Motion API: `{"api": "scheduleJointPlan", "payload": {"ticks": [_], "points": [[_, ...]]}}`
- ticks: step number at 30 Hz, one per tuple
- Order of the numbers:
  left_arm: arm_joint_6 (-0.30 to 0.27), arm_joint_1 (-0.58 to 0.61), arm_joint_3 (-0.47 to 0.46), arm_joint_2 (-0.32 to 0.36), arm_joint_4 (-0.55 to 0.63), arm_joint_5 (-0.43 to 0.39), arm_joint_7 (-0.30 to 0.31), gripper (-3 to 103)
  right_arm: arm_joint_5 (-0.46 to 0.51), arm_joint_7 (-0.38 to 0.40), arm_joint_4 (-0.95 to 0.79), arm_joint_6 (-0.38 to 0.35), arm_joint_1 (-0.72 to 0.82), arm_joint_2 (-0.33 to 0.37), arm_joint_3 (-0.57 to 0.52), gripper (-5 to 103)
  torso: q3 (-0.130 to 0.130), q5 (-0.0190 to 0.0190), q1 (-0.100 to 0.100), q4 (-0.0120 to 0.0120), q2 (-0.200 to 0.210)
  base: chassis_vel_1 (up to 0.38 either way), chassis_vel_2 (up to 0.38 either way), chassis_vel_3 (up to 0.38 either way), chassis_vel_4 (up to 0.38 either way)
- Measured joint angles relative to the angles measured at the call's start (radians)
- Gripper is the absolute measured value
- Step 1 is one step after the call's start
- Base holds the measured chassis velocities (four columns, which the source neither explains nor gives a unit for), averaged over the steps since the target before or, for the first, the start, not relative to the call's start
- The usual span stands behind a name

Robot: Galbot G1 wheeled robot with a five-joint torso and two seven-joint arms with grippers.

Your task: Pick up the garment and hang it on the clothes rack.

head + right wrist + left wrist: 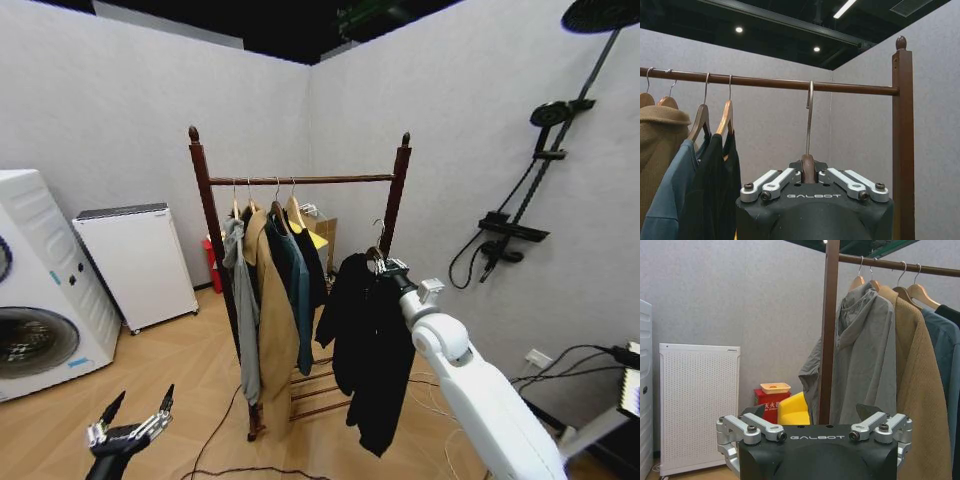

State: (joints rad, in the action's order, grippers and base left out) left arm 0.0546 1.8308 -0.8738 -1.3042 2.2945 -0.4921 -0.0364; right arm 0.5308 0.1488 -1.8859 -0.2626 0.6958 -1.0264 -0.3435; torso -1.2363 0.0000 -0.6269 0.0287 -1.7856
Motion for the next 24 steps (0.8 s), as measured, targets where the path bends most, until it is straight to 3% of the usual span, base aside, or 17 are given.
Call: {"api": "scheduleJointPlan", "payload": {"ticks": [17, 24], "points": [[0.000, 0.000, 0.000, 0.000, 0.000, 0.000, 0.000, 100, -0.028, -0.014, 0.006, -0.006, 0.024, -0.007, 0.007, 10, 0.000, 0.0001, -0.001, 0.0003, 0.000, -0.120, 0.122, 0.117, -0.118], [0.000, 0.000, 0.000, 0.000, 0.000, 0.000, 0.000, 100, -0.029, -0.012, 0.016, -0.010, 0.013, -0.011, 0.024, 10, 0.000, -0.0001, 0.000, 0.0003, 0.000, -0.004, 0.034, 0.038, -0.005]]}}
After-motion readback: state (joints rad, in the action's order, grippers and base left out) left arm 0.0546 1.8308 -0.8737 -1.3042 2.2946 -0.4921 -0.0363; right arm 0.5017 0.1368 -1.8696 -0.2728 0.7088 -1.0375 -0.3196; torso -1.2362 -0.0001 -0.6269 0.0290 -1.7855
